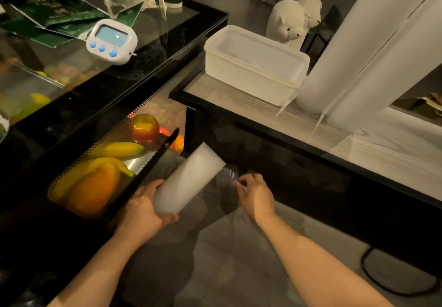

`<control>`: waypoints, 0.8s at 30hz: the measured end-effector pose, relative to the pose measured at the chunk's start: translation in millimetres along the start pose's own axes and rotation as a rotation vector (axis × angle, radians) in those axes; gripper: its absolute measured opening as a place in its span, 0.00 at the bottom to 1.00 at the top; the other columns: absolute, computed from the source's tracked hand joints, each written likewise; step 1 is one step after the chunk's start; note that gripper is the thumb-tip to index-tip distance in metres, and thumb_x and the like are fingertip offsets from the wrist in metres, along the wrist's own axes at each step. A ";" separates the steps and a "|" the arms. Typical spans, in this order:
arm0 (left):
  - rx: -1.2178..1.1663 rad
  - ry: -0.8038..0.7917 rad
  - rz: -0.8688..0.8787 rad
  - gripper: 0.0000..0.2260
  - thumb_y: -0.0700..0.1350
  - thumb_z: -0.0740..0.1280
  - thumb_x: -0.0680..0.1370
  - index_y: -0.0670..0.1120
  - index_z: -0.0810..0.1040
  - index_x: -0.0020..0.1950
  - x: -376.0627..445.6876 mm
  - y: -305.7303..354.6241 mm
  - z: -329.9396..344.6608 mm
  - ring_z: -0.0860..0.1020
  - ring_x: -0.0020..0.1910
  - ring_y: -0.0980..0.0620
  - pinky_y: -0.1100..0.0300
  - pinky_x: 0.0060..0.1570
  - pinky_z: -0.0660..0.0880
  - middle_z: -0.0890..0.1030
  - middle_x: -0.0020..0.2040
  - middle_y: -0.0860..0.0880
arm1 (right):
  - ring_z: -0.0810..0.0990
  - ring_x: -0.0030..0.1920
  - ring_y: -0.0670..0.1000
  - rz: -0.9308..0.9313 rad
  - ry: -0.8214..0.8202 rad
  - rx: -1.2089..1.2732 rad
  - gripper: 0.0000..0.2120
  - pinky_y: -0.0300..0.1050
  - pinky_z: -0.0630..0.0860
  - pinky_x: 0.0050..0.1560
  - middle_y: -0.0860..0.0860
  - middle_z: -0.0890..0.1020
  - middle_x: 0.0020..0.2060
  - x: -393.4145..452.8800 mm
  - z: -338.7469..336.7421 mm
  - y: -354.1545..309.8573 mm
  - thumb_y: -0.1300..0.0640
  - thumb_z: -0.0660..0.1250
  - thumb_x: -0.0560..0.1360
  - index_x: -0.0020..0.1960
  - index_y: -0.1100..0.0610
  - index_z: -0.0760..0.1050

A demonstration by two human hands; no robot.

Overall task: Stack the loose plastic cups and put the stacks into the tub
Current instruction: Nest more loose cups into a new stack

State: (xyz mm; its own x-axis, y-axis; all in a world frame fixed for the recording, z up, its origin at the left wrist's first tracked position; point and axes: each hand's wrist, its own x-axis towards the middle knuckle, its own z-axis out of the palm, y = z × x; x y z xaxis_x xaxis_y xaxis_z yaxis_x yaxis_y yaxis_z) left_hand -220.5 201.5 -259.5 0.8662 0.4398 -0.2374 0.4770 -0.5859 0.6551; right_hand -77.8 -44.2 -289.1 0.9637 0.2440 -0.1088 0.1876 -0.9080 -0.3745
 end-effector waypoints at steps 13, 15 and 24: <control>0.030 0.018 -0.081 0.45 0.52 0.83 0.61 0.55 0.66 0.74 -24.9 -7.1 -1.9 0.72 0.64 0.44 0.48 0.63 0.72 0.72 0.67 0.46 | 0.77 0.61 0.54 0.102 -0.298 0.239 0.20 0.46 0.73 0.61 0.53 0.79 0.60 39.7 -15.8 -23.2 0.50 0.66 0.79 0.69 0.54 0.72; 0.010 0.018 -0.086 0.45 0.51 0.83 0.61 0.55 0.66 0.74 -30.3 -8.8 -2.0 0.72 0.65 0.45 0.49 0.63 0.71 0.72 0.67 0.46 | 0.80 0.55 0.53 0.171 -0.217 0.442 0.14 0.46 0.76 0.56 0.53 0.82 0.53 32.2 -17.0 -20.3 0.53 0.67 0.78 0.62 0.55 0.77; -0.008 0.054 -0.072 0.43 0.48 0.83 0.61 0.53 0.68 0.73 -41.1 -7.1 -1.7 0.73 0.62 0.44 0.52 0.61 0.71 0.74 0.64 0.45 | 0.78 0.36 0.47 0.234 -0.142 1.308 0.05 0.45 0.78 0.46 0.55 0.82 0.41 13.1 -77.4 -45.4 0.61 0.67 0.77 0.52 0.56 0.80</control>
State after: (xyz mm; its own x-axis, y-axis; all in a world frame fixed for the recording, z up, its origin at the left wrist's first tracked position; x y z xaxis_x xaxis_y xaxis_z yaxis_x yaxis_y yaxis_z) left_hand -259.8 188.8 -253.2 0.8206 0.5163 -0.2452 0.5360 -0.5463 0.6436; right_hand -58.9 -26.2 -202.3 0.9049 0.2336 -0.3557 -0.3744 0.0397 -0.9264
